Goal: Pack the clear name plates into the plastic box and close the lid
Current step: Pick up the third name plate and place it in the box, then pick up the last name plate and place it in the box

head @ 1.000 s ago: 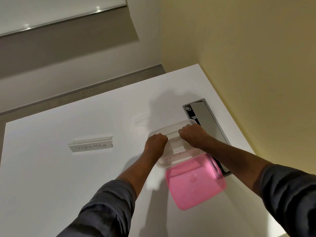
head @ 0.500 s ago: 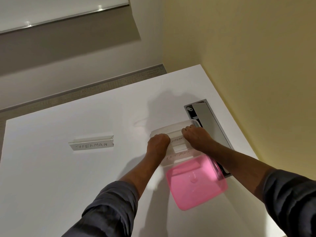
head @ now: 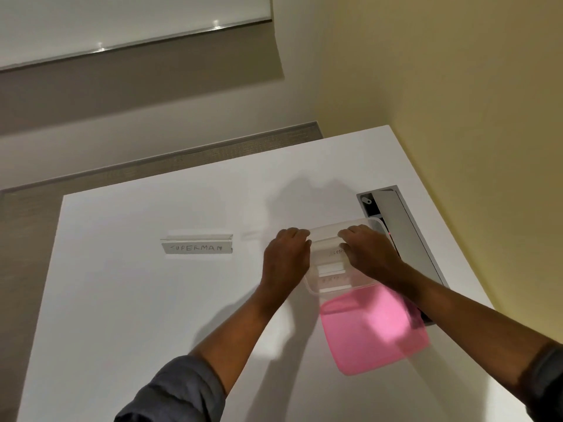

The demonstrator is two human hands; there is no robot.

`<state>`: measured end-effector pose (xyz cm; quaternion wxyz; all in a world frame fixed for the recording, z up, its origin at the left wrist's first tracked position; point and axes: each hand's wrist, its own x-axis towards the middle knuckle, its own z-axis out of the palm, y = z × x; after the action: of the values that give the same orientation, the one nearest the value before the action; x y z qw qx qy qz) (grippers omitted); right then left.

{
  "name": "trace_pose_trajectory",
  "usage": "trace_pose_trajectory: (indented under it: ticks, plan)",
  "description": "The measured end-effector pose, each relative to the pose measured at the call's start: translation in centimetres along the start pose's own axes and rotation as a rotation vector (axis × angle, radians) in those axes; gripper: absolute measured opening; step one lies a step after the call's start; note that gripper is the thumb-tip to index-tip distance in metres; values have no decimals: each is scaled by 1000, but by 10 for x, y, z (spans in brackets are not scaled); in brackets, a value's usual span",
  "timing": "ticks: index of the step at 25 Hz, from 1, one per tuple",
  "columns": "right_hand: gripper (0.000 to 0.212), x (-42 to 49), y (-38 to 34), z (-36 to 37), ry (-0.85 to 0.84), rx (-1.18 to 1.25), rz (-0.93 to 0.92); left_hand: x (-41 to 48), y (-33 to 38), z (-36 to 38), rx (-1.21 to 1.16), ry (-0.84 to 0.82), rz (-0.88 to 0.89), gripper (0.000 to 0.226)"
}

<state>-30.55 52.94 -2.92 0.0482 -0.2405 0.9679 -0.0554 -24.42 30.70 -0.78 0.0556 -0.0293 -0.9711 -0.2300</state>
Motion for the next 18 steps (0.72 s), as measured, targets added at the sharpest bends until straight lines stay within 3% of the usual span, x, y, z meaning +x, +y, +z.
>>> trace_pose_trajectory:
  ticks: [2, 6, 12, 18]
  plan:
    - [17, 3, -21, -4, 91, 108, 4, -15, -27, -16, -45, 67, -127, 21]
    - [21, 19, -79, -10, 149, 266, -82, -39, -95, -47, -109, 43, -414, 27]
    - [32, 57, -161, 1, -84, 374, -103, -64, -198, -89, -207, 59, -707, 31]
    - [36, 96, -217, 25, -266, 683, 177, -73, -267, -110, -264, 68, -869, 38]
